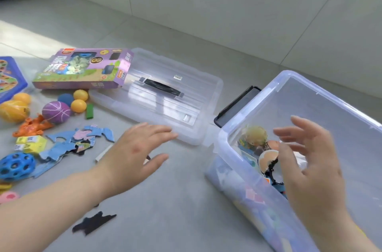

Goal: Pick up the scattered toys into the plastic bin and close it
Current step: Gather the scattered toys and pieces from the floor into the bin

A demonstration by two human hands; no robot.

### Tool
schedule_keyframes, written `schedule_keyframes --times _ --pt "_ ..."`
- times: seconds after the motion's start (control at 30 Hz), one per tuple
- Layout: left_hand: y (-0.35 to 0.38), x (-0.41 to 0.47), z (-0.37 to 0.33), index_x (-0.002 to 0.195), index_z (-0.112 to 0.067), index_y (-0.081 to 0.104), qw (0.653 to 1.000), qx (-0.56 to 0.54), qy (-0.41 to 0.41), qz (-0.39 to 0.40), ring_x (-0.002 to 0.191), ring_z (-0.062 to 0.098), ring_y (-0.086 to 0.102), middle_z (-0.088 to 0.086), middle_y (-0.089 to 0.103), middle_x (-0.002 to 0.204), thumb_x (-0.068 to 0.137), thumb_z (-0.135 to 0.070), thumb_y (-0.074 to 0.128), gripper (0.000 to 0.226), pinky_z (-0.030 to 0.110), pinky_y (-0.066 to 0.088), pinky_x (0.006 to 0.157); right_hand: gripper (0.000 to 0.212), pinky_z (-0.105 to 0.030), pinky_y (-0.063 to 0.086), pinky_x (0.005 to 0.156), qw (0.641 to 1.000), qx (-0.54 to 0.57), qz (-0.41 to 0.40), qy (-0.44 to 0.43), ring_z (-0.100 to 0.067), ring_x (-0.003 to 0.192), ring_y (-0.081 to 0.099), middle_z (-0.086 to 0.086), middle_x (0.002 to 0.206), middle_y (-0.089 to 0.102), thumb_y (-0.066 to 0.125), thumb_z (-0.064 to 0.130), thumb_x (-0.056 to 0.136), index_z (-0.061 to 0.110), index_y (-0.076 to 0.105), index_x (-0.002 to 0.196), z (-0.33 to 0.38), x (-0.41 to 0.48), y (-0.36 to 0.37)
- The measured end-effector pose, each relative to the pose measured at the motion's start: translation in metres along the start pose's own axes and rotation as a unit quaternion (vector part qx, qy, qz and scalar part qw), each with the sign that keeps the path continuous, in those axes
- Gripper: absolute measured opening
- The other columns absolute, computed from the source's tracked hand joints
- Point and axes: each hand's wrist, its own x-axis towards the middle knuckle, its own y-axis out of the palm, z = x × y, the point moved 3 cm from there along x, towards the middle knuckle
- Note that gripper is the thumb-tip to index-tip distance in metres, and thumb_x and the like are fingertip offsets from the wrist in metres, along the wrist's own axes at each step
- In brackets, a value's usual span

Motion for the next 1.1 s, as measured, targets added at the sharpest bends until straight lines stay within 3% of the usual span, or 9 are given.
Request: schedule_keyframes --times 0.13,0.2,0.43,0.57,0.67,0.73,0.8,0.97,1.1 --pt "-0.024 -0.089 0.07 0.1 -0.041 0.054 0.981 0.072 -0.162 0.075 0.088 0.006 0.062 -0.004 0.073 0.09 0.081 -0.035 0.051 0.021 0.027 0.052 0.074 0.02 0.0 0.034 0.085 0.974 -0.039 0.11 -0.193 0.007 0.09 0.048 0.022 0.092 0.055 0.041 0.018 0.088 0.028 0.053 0.1 0.024 -0.021 0.046" --pt "-0.022 -0.12 0.084 0.112 -0.035 0.058 0.954 0.051 -0.274 0.113 0.107 0.013 0.061 -0.005 0.066 0.113 0.085 -0.02 0.06 0.031 0.032 0.046 0.09 0.015 -0.002 0.036 0.08 0.955 -0.064 0.162 -0.239 0.001 0.084 0.05 0.013 0.092 0.052 0.039 0.017 0.09 0.023 0.051 0.096 0.031 -0.028 0.075" --pt "0.013 -0.188 0.106 0.142 -0.031 0.02 0.907 0.017 -0.384 0.174 0.138 0.009 0.026 -0.009 0.019 0.152 0.086 -0.036 0.057 0.068 0.023 0.021 0.111 0.051 -0.031 0.037 0.099 0.778 -0.297 0.547 -0.08 -0.019 0.133 0.029 0.004 0.149 0.021 0.042 0.016 0.094 0.029 0.027 0.142 0.013 -0.039 0.213" --pt "0.016 -0.201 0.106 0.142 -0.033 0.014 0.91 -0.023 -0.377 0.171 0.139 0.008 0.022 -0.009 0.011 0.154 0.06 -0.072 0.036 0.093 0.024 0.019 0.113 0.064 -0.035 0.037 0.101 0.789 -0.307 0.531 -0.027 -0.024 0.139 0.017 0.001 0.156 0.0 0.042 0.008 0.092 0.029 0.013 0.145 0.004 -0.046 0.269" --pt "0.015 -0.212 0.106 0.142 -0.03 0.019 0.906 -0.026 -0.393 0.155 0.139 0.012 0.025 -0.005 0.016 0.153 0.042 -0.072 0.018 0.108 0.026 0.021 0.112 0.066 -0.037 0.029 0.106 0.801 -0.301 0.517 0.002 -0.022 0.14 0.015 0.003 0.156 0.006 0.049 0.036 0.092 0.028 0.012 0.146 -0.001 -0.053 0.281" --pt "0.016 -0.216 0.107 0.131 -0.022 0.046 0.924 -0.003 -0.359 0.134 0.122 0.022 0.052 0.008 0.048 0.137 0.05 -0.067 0.029 0.094 0.036 0.042 0.098 0.066 -0.033 0.03 0.104 0.823 -0.275 0.496 0.034 -0.021 0.138 0.02 0.002 0.152 0.017 0.053 0.041 0.089 0.023 0.021 0.144 -0.007 -0.047 0.283" --pt "0.016 -0.218 0.107 0.105 -0.028 0.053 0.936 0.015 -0.334 0.113 0.087 0.015 0.069 0.0 0.069 0.099 0.056 -0.063 0.035 0.063 0.023 0.054 0.073 0.064 -0.03 0.031 0.102 0.845 -0.235 0.473 0.081 -0.021 0.134 0.024 -0.001 0.146 0.027 0.06 0.036 0.086 0.016 0.031 0.139 -0.012 -0.037 0.286" --pt "0.032 -0.203 0.087 0.094 -0.041 0.04 0.943 0.051 -0.284 0.164 0.066 -0.009 0.057 -0.024 0.054 0.079 0.035 -0.072 0.051 0.067 0.004 0.04 0.065 0.061 -0.025 0.033 0.092 0.826 -0.222 0.505 0.117 -0.023 0.125 0.031 -0.003 0.123 0.035 0.071 0.028 0.076 0.013 0.043 0.128 -0.014 -0.035 0.29" --pt "0.048 -0.19 0.083 0.075 -0.034 0.067 0.941 0.099 -0.246 0.208 0.052 -0.001 0.06 -0.018 0.061 0.062 0.006 -0.062 0.075 0.075 0.022 0.031 0.069 0.055 -0.025 0.037 0.081 0.806 -0.253 0.522 0.117 -0.023 0.119 0.038 -0.005 0.121 0.039 0.068 0.02 0.076 0.013 0.042 0.123 -0.014 -0.04 0.293"
